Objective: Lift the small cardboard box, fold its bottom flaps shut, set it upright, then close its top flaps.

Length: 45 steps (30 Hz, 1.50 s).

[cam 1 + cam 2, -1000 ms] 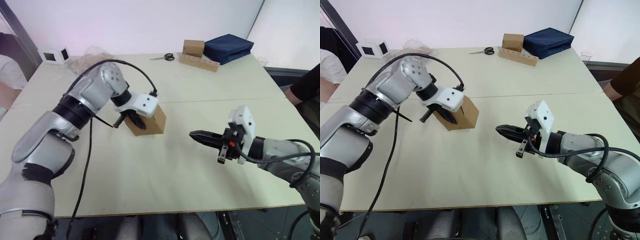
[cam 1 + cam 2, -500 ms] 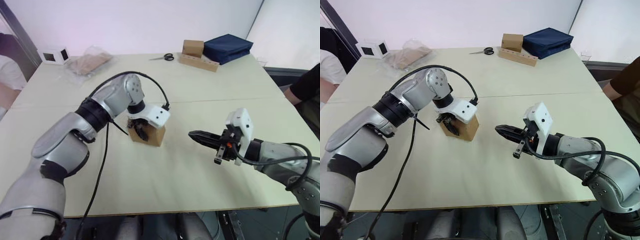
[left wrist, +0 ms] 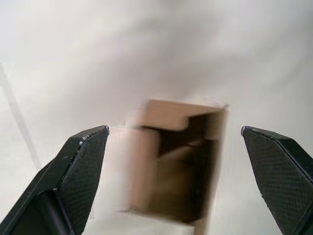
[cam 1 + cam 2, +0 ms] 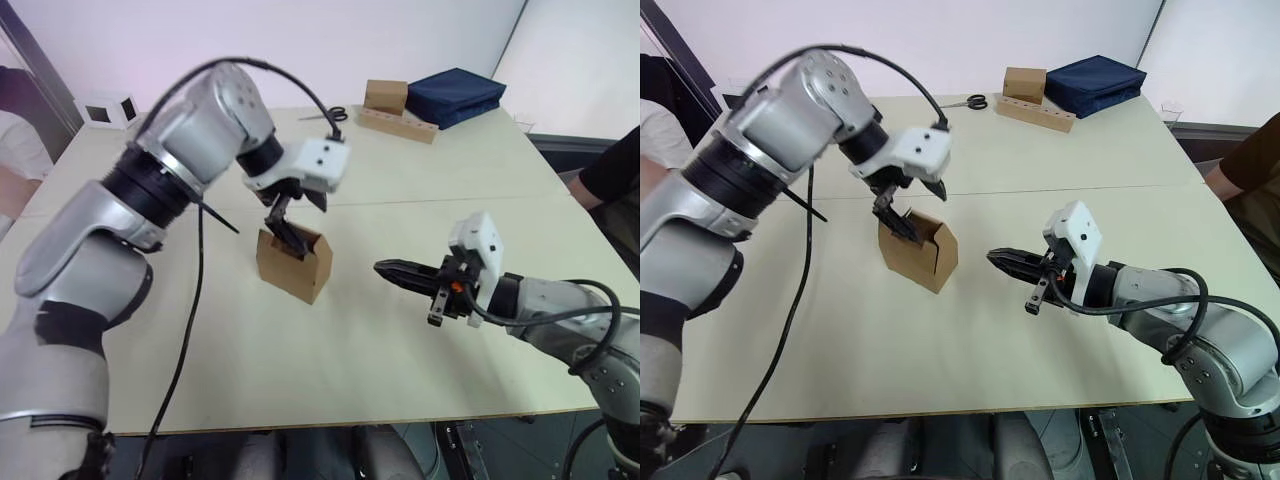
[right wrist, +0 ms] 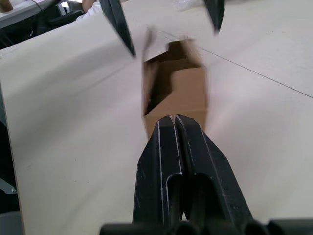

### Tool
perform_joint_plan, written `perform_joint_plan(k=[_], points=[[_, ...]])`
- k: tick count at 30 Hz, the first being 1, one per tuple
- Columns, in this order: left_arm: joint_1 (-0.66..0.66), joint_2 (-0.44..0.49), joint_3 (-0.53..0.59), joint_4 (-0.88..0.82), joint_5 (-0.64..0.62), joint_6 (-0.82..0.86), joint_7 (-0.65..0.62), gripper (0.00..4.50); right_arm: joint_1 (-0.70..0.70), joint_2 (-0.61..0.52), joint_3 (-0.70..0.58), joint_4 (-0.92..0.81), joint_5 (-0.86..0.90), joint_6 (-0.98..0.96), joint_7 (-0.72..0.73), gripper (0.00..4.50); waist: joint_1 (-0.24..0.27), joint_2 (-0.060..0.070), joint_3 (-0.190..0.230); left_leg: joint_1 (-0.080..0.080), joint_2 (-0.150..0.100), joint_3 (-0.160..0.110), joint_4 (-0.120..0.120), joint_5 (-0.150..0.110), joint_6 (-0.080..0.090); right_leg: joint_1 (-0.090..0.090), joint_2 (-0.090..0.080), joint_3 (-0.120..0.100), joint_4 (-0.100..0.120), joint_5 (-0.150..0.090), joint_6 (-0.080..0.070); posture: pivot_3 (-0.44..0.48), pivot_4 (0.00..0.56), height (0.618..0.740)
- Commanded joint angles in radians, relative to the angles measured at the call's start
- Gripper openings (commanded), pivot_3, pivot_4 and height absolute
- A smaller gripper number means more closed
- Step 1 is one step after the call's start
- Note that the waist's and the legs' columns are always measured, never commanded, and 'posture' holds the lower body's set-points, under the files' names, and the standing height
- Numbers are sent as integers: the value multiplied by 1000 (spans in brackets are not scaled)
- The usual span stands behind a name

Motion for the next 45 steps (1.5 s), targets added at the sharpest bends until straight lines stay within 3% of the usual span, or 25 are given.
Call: perform_joint_plan(k=[1, 7, 10, 15, 20, 26, 32, 38, 45], points=[[-44, 49, 90, 1, -61, 46, -3, 4474, -23, 18, 7, 5, -29, -24, 6, 0, 0, 0, 0, 0, 0, 0, 0, 0, 0, 0, 0, 0, 0, 0, 0, 0, 150, 740], [52, 84, 357, 151, -101, 5, 1, 4474, -65, 117, 71, 60, -122, -52, -52, 0, -3, 1, 0, 0, 0, 0, 0, 0, 0, -1, 0, 0, 1, 0, 0, 0, 150, 740], [163, 112, 438, 171, -83, -10, 55, 3811, -73, 144, 101, 72, -159, -52, -62, 0, -6, 1, 0, 0, 0, 0, 0, 0, 0, -1, 0, 0, 2, 0, 0, 0, 150, 740], [362, 135, 540, 199, -61, -60, 159, 1949, -72, 175, 154, 106, -230, -49, -72, 0, -4, 0, 0, -1, 0, 0, 2, 0, 0, -3, 0, 0, 4, 0, 0, 0, 150, 740], [550, 99, 584, 197, -26, -155, 264, 111, -70, 201, 227, 145, -297, -54, -56, 0, 1, 0, 0, -1, 0, 0, 2, 0, 0, -3, -1, 0, 5, 0, 0, 0, 150, 740], [665, 23, 593, 201, 2, -249, 325, 34, -101, 251, 282, 212, -360, -65, -36, 0, 2, 0, 0, -2, -1, 0, 8, 0, 0, -3, -1, 0, 8, 0, 0, 0, 150, 740], [753, -46, 593, 113, 4, -242, 339, 34, -171, 305, 357, 345, -456, -95, 4, 0, -1, 0, 0, -2, 0, 0, 9, 0, 0, -3, -1, 0, 11, 0, 0, 0, 150, 740], [826, -31, 591, -45, -27, -174, 286, 34, -207, 347, 367, 401, -469, -92, 61, 0, -1, 0, 0, -2, 0, 0, 9, 0, 0, -3, -1, 0, 11, 0, 0, 0, 150, 740], [902, -2, 592, -213, -53, -89, 233, 34, -184, 312, 372, 382, -498, -80, 123, 0, 0, 0, -1, -2, -1, 0, 9, 0, 0, -3, -1, 0, 11, 0, 0, 0, 150, 740]])
